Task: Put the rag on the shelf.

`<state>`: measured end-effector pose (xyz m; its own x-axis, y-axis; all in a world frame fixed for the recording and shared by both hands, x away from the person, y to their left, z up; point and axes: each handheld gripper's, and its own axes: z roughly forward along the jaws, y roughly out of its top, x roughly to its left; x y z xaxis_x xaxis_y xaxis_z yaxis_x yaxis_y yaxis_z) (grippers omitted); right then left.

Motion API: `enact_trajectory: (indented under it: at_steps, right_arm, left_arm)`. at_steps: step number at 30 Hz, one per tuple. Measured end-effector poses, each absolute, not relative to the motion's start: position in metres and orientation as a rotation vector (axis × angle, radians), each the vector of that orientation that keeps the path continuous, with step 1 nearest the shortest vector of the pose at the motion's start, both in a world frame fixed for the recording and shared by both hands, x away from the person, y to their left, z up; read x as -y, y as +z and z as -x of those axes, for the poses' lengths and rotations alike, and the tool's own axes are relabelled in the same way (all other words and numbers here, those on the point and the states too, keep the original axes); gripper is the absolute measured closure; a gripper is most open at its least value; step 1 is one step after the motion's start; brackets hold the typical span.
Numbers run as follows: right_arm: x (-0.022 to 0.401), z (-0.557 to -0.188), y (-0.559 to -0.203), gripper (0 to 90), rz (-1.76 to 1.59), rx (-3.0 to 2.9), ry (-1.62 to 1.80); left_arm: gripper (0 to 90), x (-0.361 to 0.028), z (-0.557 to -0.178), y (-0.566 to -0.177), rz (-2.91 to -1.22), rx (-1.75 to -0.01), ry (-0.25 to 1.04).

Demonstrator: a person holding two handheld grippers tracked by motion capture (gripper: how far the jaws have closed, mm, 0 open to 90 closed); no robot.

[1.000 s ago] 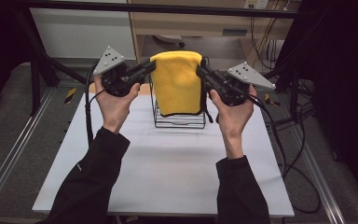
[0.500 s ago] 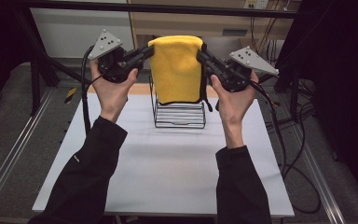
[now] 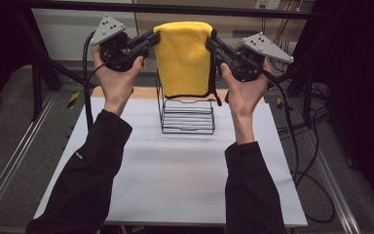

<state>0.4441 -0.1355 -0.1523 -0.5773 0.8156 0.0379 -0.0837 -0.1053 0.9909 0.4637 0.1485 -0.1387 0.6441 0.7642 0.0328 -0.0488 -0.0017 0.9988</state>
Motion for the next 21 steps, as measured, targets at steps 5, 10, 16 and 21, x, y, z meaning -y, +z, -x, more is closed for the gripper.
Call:
enact_trajectory:
  at_steps: [5,10,16,21]
  right_arm:
    - [0.135,-0.451,-0.146,81.4,-0.817,-1.503,1.758]
    - [0.134,-0.459,-0.141,81.4,-0.816,-1.493,1.772]
    - [0.134,-0.468,-0.137,81.4,-0.811,-1.472,1.787]
    - [0.134,-0.478,-0.138,81.4,-0.818,-1.461,1.784]
  left_arm:
    - [83.9,-0.148,-0.470,-0.132,-1.431,-0.647,0.723]
    - [83.9,-0.148,-0.477,-0.126,-1.421,-0.656,0.736]
    - [83.9,-0.148,-0.487,-0.120,-1.407,-0.662,0.732]
    - [83.9,-0.145,-0.495,-0.118,-1.410,-0.671,0.747]
